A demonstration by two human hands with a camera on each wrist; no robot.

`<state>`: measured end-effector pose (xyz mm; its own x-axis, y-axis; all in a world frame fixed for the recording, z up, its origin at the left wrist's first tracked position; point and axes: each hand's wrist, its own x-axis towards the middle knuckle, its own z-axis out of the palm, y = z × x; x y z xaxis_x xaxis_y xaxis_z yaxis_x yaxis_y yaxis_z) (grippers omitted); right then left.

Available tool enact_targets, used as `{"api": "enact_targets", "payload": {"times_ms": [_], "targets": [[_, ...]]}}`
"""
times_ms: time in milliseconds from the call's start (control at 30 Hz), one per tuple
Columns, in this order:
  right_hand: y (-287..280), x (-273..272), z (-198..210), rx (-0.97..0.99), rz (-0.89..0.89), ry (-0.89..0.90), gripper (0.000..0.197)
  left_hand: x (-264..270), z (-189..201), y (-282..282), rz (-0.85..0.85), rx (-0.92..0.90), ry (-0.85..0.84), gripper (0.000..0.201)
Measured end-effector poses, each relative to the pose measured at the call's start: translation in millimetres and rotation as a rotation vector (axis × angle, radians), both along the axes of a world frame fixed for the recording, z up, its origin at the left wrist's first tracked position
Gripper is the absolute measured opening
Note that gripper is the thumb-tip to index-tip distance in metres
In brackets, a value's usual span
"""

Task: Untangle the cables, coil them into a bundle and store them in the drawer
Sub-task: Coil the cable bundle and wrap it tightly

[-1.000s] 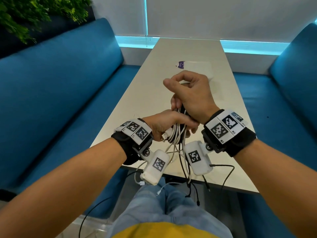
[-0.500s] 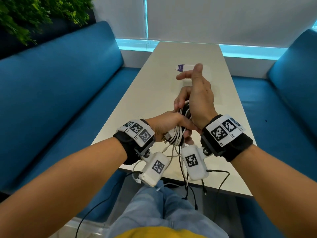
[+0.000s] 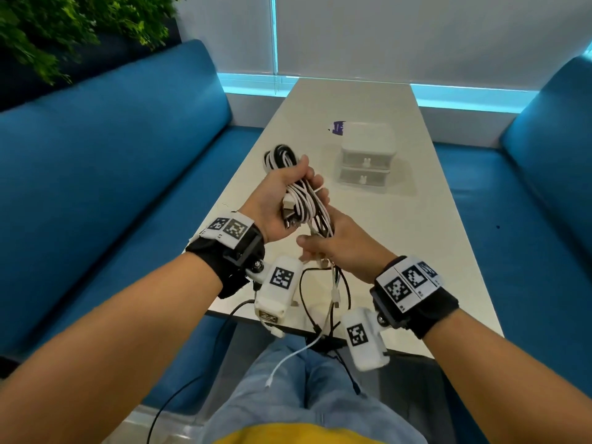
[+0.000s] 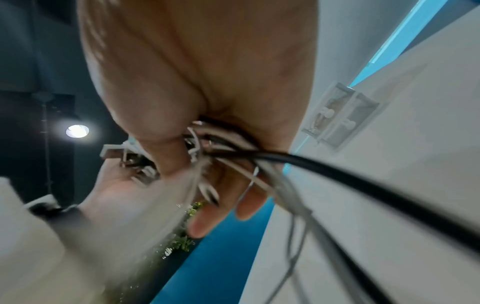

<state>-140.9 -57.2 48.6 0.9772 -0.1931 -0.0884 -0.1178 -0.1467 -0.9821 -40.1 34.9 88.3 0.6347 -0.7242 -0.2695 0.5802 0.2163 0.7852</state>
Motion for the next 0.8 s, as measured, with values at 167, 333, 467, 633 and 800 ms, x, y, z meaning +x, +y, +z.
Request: {"api": "enact_targets", "payload": {"times_ms": [167,333,467,633,800], "targets": [[2.6,-5.2,-3.3,-0.01,-0.053,0.094,0.009,2.1,-0.2,-0.2,0.057,-0.004,0.014,0.04],[-6.0,-11.3,-1.4,-0.249,0.007,0.089,0.017,5.5,-7.3,-3.9,0.181,0.061,-0.006,0.041],[-10.1,-15.4,0.5,-0.331,0.026,0.148,0.021,8.5,-9.1,-6.3,0.29,0.153,-0.031,0.037],[-8.0,-15.7,4.9,-0.437,0.025,0.143,0.018,6.0,-7.8,-7.2,0.403,0.267,-0.107,0.034],[-5.6,-13.9,11.5,-0.708,-0.001,0.067,0.017,7.9,-5.8,-4.9,0.4,0.47,-0.277,0.037]]}}
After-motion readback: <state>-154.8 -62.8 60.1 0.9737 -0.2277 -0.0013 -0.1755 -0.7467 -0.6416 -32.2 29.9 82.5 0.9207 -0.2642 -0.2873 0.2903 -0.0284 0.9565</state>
